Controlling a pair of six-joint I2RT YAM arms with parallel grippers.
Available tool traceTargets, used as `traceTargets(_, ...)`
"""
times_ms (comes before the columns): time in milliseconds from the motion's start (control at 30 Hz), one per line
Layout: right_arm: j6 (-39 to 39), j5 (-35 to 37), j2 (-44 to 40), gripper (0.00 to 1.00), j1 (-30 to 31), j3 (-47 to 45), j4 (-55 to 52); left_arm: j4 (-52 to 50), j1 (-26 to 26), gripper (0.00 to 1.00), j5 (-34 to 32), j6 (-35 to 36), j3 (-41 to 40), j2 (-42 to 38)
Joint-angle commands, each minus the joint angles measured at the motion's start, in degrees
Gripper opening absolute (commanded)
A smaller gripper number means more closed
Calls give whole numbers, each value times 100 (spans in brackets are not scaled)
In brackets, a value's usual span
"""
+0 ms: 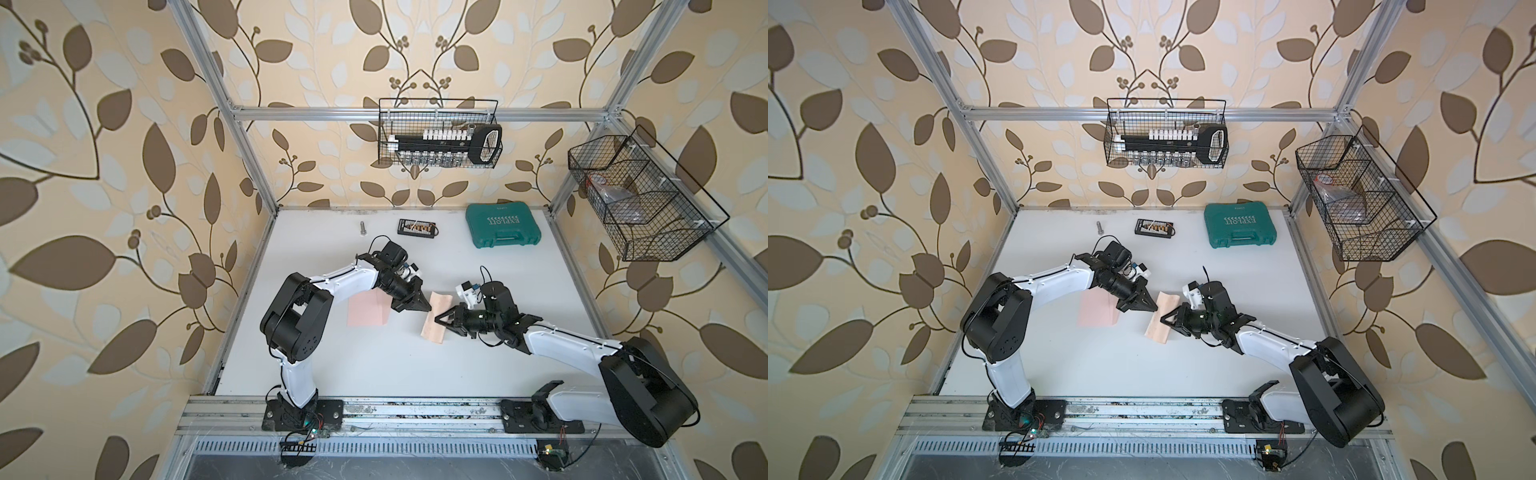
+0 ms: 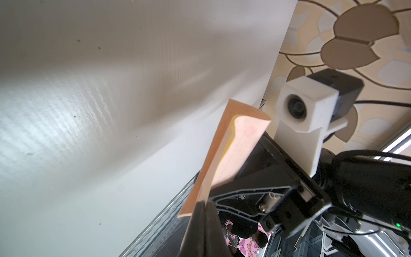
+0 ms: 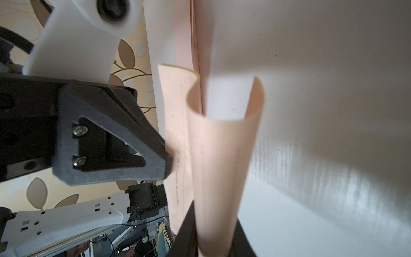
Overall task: Fold the letter paper in half and place it into the envelope
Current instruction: Pick up the letter paper from the center of the board.
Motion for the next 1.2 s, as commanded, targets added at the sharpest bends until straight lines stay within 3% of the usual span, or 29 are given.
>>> traceTargets(0, -134, -48, -81, 23, 45, 175, -92, 69, -43, 0, 237, 92, -21, -323)
traceTargets(533, -603, -329, -502, 77, -25, 72, -380, -136, 44, 0, 581, 344, 74, -407)
traceTargets(867, -810, -1113, -1383, 94, -906, -495, -568, -184, 572, 0, 1310, 534, -98, -793)
traceTargets(1033, -545, -1340, -1331, 96, -937, -688, 54, -88, 604, 0, 1500, 458, -139, -889)
traceTargets(1167, 100, -1571, -995, 96, -930, -901, 1304, 214, 604, 0, 1601, 220, -286, -971)
